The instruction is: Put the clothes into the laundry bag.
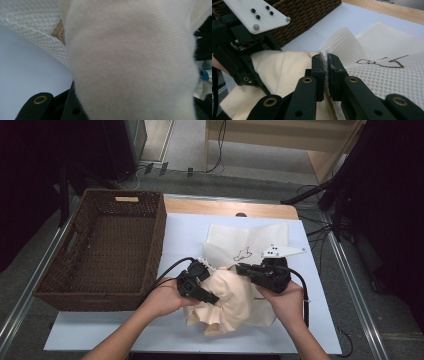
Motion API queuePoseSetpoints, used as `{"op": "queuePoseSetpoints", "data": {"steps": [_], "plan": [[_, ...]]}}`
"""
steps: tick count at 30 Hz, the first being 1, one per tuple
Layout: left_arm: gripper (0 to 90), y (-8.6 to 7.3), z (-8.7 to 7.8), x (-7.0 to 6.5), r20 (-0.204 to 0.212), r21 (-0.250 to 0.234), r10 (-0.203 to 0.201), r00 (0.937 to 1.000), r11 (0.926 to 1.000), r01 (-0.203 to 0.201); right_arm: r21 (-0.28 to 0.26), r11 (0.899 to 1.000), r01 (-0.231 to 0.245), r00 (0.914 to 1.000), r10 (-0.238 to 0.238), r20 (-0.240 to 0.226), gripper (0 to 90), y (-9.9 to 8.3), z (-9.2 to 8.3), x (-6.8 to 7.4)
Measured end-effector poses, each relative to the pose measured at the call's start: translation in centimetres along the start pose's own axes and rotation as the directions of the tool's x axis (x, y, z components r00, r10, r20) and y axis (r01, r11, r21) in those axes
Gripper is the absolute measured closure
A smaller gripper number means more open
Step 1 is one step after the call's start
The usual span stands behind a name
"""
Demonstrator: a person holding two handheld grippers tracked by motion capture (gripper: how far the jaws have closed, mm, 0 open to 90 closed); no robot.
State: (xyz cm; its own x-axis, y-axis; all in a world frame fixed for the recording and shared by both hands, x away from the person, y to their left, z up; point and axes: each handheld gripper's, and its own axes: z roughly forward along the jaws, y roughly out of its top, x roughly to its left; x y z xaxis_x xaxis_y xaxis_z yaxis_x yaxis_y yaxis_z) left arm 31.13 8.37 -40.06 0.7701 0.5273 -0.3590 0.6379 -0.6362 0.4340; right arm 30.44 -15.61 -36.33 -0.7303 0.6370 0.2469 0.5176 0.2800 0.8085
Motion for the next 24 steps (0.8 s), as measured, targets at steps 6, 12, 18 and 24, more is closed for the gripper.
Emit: {"op": "queuePoseSetpoints", "data": {"steps": [6, 12, 18, 24], "plan": [[64.7, -0.2, -1.3, -1.3, -0.056, -0.056, 0.062, 0.9965, 0.9963, -0.065, -0.009, 1.000, 0.020, 0.9995, -0.019, 0.024, 85.9, 0.0, 0.0, -0.2], [61.9, -0.3, -1.2, -2.2, -0.096, -0.104, 0.120, 0.9882, 0.9861, -0.129, -0.008, 1.000, 0.002, 0.9997, -0.001, 0.025, 86.2, -0.2, 0.3, -0.5], [65.7, 0.3, 0.5, -2.3, -0.085, -0.079, 0.097, 0.9917, 0.9914, -0.104, 0.008, 1.000, -0.019, 0.9998, 0.019, 0.009, 86.5, -0.5, 0.9, -0.6], [65.8, 0.7, 2.6, -2.5, -0.106, -0.039, 0.073, 0.9917, 0.9962, -0.078, 0.002, 0.999, -0.037, 0.9988, 0.037, -0.032, 86.6, -0.3, 0.9, -0.2]]}}
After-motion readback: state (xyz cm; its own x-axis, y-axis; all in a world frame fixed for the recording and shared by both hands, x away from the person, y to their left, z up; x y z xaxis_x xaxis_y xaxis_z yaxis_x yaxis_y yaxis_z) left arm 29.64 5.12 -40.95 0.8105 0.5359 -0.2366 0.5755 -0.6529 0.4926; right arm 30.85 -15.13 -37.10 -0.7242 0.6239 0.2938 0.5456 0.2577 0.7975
